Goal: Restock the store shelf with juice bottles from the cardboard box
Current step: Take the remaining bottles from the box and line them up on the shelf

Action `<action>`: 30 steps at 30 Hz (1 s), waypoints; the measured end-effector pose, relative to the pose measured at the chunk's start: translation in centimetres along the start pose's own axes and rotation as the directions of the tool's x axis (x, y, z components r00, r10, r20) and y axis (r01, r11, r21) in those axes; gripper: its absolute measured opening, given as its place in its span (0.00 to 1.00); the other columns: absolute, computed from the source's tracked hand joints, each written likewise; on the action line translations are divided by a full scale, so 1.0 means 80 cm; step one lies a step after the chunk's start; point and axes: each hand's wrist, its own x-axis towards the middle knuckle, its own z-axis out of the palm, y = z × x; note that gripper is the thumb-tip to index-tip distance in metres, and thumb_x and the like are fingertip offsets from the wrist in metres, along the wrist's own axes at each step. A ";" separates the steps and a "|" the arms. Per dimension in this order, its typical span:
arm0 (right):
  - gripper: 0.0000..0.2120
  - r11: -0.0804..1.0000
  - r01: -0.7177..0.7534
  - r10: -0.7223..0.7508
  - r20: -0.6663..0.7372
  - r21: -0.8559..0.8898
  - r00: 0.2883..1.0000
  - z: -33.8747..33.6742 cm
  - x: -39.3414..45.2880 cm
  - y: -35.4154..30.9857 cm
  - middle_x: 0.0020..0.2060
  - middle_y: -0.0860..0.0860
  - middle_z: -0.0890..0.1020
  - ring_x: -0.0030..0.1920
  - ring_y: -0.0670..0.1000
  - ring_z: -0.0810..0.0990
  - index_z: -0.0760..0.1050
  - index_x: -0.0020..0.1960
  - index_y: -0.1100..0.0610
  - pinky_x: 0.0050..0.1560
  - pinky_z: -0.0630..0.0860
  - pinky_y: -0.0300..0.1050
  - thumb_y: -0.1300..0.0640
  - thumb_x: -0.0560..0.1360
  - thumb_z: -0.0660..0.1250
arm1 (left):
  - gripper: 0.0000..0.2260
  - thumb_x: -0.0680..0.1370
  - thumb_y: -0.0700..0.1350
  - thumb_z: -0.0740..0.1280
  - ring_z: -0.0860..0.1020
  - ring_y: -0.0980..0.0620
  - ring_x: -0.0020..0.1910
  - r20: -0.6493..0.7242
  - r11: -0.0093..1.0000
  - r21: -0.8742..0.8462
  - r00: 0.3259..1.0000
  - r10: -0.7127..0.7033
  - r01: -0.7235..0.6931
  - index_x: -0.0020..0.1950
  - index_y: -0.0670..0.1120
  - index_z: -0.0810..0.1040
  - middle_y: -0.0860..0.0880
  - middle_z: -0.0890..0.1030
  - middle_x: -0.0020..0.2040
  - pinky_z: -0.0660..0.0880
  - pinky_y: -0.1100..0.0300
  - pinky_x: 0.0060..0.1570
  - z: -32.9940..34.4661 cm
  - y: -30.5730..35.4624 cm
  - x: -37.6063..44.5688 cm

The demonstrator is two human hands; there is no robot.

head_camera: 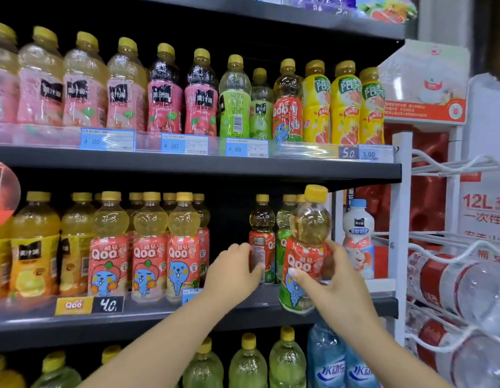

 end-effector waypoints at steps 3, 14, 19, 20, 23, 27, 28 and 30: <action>0.33 0.997 0.055 -0.056 -0.016 -0.051 0.998 0.016 0.017 -0.010 0.52 0.39 0.78 0.53 0.41 0.79 0.60 0.68 0.43 0.53 0.77 0.44 0.43 0.69 0.73 | 0.24 0.77 0.60 0.60 0.72 0.52 0.62 0.048 0.995 0.059 0.996 0.079 -0.081 0.69 0.49 0.68 0.51 0.73 0.63 0.72 0.58 0.57 -0.019 -0.023 -0.037; 0.28 0.984 0.097 -0.106 -0.052 -0.149 0.993 0.080 0.074 -0.015 0.53 0.46 0.79 0.50 0.49 0.79 0.62 0.65 0.51 0.41 0.72 0.39 0.45 0.71 0.71 | 0.29 0.80 0.58 0.57 0.48 0.57 0.76 0.229 0.956 0.144 0.948 0.221 -0.257 0.78 0.55 0.49 0.56 0.55 0.77 0.34 0.68 0.63 -0.038 -0.063 -0.087; 0.32 0.974 0.087 -0.104 -0.073 -0.208 0.992 0.097 0.074 -0.006 0.55 0.47 0.77 0.52 0.50 0.78 0.59 0.68 0.52 0.48 0.75 0.45 0.43 0.71 0.70 | 0.30 0.79 0.59 0.58 0.52 0.56 0.75 0.228 0.959 0.126 0.948 0.222 -0.255 0.78 0.54 0.51 0.56 0.58 0.76 0.40 0.66 0.67 -0.033 -0.070 -0.083; 0.34 0.972 0.074 -0.091 -0.066 -0.225 0.994 0.100 0.072 -0.003 0.56 0.48 0.77 0.52 0.51 0.78 0.58 0.70 0.52 0.49 0.76 0.46 0.43 0.72 0.70 | 0.30 0.79 0.59 0.58 0.53 0.55 0.75 0.228 0.961 0.119 0.948 0.220 -0.251 0.78 0.54 0.52 0.55 0.59 0.76 0.43 0.65 0.69 -0.032 -0.071 -0.083; 0.34 0.959 0.043 -0.055 -0.035 -0.282 0.998 0.105 0.066 0.007 0.57 0.50 0.76 0.54 0.52 0.77 0.58 0.72 0.54 0.47 0.73 0.44 0.44 0.73 0.69 | 0.30 0.79 0.60 0.58 0.53 0.55 0.75 0.233 0.962 0.118 0.948 0.215 -0.247 0.78 0.54 0.52 0.55 0.59 0.76 0.46 0.62 0.72 -0.033 -0.073 -0.083; 0.35 0.925 -0.015 0.001 -0.037 -0.380 0.999 0.112 0.074 0.009 0.54 0.53 0.79 0.51 0.54 0.79 0.55 0.73 0.58 0.41 0.72 0.44 0.44 0.74 0.67 | 0.31 0.78 0.61 0.58 0.54 0.54 0.75 0.233 0.964 0.111 0.949 0.212 -0.242 0.77 0.54 0.53 0.55 0.61 0.75 0.50 0.59 0.72 -0.030 -0.077 -0.081; 0.36 0.911 -0.028 0.014 -0.037 -0.412 0.999 0.113 0.077 0.008 0.52 0.54 0.79 0.48 0.54 0.80 0.54 0.73 0.58 0.39 0.72 0.44 0.43 0.75 0.66 | 0.30 0.78 0.60 0.59 0.55 0.53 0.74 0.232 0.962 0.114 0.948 0.216 -0.247 0.77 0.54 0.53 0.55 0.61 0.75 0.51 0.59 0.72 -0.029 -0.078 -0.080; 0.36 0.878 -0.034 0.016 -0.043 -0.478 0.999 0.115 0.081 0.007 0.48 0.54 0.80 0.44 0.54 0.80 0.51 0.73 0.58 0.34 0.71 0.44 0.42 0.75 0.65 | 0.30 0.78 0.60 0.58 0.58 0.53 0.73 0.219 0.955 0.137 0.949 0.229 -0.262 0.78 0.53 0.53 0.56 0.62 0.74 0.54 0.59 0.71 -0.027 -0.079 -0.080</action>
